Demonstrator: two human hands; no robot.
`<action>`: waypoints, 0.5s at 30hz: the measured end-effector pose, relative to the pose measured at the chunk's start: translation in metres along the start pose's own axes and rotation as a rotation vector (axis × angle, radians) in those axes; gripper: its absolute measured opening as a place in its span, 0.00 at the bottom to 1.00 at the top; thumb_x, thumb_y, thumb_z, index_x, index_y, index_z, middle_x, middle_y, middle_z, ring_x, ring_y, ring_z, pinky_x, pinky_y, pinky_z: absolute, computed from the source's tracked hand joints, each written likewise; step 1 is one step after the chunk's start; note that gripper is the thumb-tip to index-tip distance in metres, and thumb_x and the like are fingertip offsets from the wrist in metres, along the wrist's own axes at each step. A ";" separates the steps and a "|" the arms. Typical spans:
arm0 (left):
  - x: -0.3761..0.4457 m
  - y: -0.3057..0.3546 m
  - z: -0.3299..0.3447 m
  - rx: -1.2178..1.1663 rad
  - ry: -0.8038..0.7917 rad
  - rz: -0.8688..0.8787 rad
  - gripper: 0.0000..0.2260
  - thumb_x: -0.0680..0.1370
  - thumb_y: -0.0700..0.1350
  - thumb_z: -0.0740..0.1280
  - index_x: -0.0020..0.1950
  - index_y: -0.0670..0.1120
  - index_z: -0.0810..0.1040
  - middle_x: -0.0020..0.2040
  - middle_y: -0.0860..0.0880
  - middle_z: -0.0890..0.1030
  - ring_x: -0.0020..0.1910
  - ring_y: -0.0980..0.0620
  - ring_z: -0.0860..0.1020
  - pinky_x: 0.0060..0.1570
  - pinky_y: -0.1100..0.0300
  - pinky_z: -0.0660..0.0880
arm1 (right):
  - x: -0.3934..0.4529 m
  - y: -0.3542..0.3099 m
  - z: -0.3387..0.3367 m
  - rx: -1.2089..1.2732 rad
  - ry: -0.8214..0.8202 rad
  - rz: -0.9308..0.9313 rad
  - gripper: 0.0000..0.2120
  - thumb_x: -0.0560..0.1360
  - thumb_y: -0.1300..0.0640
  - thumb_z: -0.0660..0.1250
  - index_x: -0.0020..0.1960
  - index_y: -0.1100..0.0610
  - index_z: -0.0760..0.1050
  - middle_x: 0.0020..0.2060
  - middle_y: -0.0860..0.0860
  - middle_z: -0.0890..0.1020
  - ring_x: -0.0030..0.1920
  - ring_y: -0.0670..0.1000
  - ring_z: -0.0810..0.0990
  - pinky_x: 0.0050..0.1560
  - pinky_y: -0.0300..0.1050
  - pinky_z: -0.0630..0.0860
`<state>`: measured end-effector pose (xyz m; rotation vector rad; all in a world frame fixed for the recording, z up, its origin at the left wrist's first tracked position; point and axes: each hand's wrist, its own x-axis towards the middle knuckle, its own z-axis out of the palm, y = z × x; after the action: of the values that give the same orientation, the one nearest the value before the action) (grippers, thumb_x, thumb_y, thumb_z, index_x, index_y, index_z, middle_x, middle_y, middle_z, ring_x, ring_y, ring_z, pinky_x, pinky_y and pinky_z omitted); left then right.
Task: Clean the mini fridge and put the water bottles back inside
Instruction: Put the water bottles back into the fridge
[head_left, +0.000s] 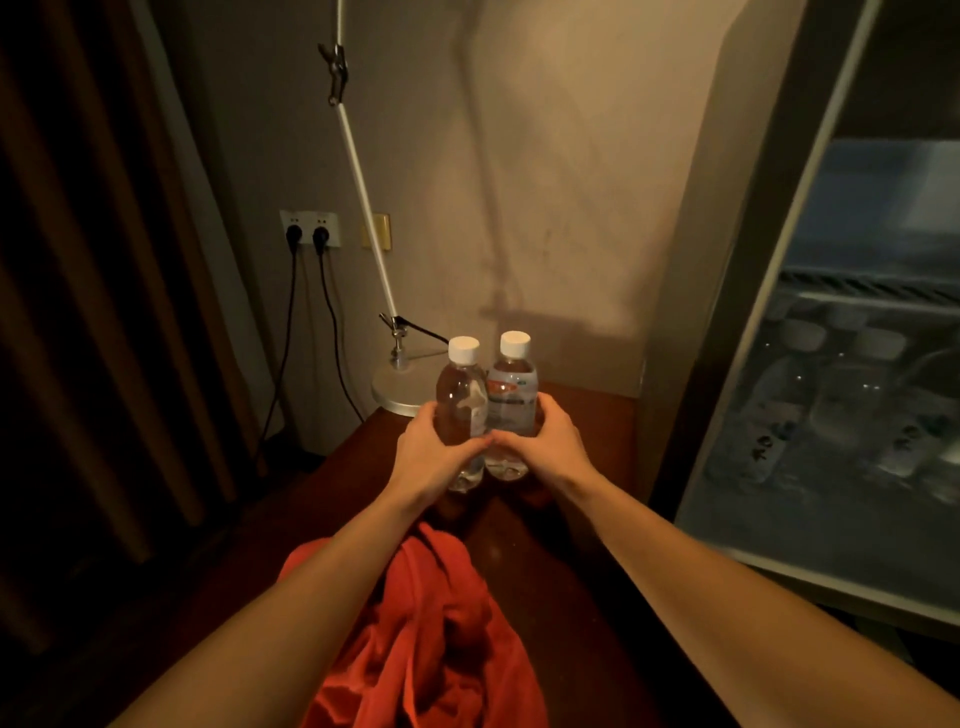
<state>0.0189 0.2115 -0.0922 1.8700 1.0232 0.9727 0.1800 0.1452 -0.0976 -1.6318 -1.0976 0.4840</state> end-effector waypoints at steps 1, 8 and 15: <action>0.000 -0.002 0.001 -0.020 0.004 0.011 0.25 0.66 0.51 0.80 0.58 0.48 0.76 0.52 0.53 0.82 0.51 0.58 0.80 0.53 0.64 0.75 | 0.001 0.002 0.001 0.013 0.007 -0.007 0.29 0.63 0.51 0.81 0.60 0.46 0.73 0.51 0.40 0.81 0.55 0.44 0.80 0.53 0.40 0.76; -0.006 0.001 -0.001 -0.051 0.028 0.070 0.23 0.64 0.48 0.82 0.55 0.45 0.80 0.47 0.53 0.84 0.43 0.66 0.80 0.45 0.70 0.76 | -0.008 0.001 -0.007 -0.007 0.086 -0.065 0.24 0.59 0.49 0.82 0.50 0.42 0.73 0.45 0.39 0.82 0.50 0.39 0.80 0.50 0.39 0.77; -0.041 0.031 -0.011 -0.032 -0.072 0.199 0.21 0.62 0.47 0.83 0.52 0.48 0.81 0.44 0.53 0.85 0.44 0.58 0.83 0.48 0.57 0.80 | -0.064 -0.018 -0.032 0.011 0.125 -0.094 0.24 0.60 0.46 0.81 0.50 0.42 0.74 0.43 0.37 0.81 0.46 0.34 0.78 0.43 0.29 0.72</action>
<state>0.0026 0.1664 -0.0711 1.9934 0.7856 1.0214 0.1656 0.0745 -0.0830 -1.5711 -1.0710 0.3221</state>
